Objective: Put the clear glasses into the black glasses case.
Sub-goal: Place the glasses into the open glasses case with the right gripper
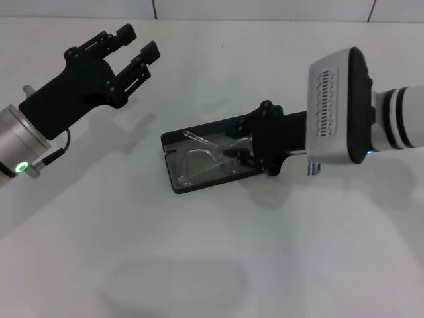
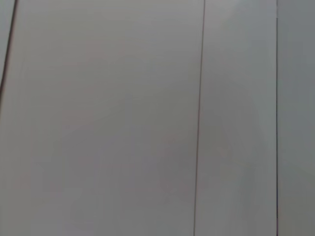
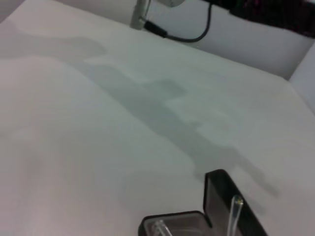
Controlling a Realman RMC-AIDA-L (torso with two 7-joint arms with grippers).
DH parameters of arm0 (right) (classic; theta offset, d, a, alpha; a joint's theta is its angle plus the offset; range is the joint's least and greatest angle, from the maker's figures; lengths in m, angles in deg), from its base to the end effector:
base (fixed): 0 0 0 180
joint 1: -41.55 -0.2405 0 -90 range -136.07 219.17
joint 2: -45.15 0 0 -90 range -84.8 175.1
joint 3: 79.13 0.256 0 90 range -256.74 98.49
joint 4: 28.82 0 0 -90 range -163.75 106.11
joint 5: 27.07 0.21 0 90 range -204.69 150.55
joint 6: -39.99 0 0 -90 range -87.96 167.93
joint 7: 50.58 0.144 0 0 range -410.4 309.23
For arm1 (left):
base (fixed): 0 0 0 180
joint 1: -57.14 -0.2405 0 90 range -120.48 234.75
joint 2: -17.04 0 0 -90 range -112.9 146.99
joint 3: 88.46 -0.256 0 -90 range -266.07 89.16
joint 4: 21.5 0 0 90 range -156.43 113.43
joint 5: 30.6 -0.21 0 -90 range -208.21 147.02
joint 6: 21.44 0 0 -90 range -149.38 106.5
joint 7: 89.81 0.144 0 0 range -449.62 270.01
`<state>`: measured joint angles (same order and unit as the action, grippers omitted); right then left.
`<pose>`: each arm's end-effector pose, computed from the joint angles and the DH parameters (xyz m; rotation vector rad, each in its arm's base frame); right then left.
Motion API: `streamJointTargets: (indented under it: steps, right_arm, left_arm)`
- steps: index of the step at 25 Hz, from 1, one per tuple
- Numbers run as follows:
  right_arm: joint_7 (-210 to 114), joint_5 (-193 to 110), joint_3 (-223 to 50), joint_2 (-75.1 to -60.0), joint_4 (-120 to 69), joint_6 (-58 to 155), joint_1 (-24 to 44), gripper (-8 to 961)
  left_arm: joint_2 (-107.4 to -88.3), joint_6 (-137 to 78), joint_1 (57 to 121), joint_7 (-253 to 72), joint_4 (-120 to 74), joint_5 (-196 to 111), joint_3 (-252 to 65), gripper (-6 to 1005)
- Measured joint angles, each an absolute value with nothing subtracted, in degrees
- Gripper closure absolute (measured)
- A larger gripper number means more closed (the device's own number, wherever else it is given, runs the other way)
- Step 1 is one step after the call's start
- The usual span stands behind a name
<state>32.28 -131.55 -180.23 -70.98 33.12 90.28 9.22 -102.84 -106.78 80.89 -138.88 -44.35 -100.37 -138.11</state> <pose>0.1412 0.3593 -0.0839 -2.7920 -0.3717 0.1155 -0.2666 0.3223 0.0058 -2.1425 -0.3758 -1.1368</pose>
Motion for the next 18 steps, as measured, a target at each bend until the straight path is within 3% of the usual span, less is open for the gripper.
streamJointTargets:
  steps: [18]
  right_arm:
    - [32.51, -131.04, -185.49, -71.03, 27.62, 87.39, 4.06, 726]
  left_arm:
    - [-102.84, -106.63, 81.30, -138.85, -44.35, -100.56, -138.12, 476]
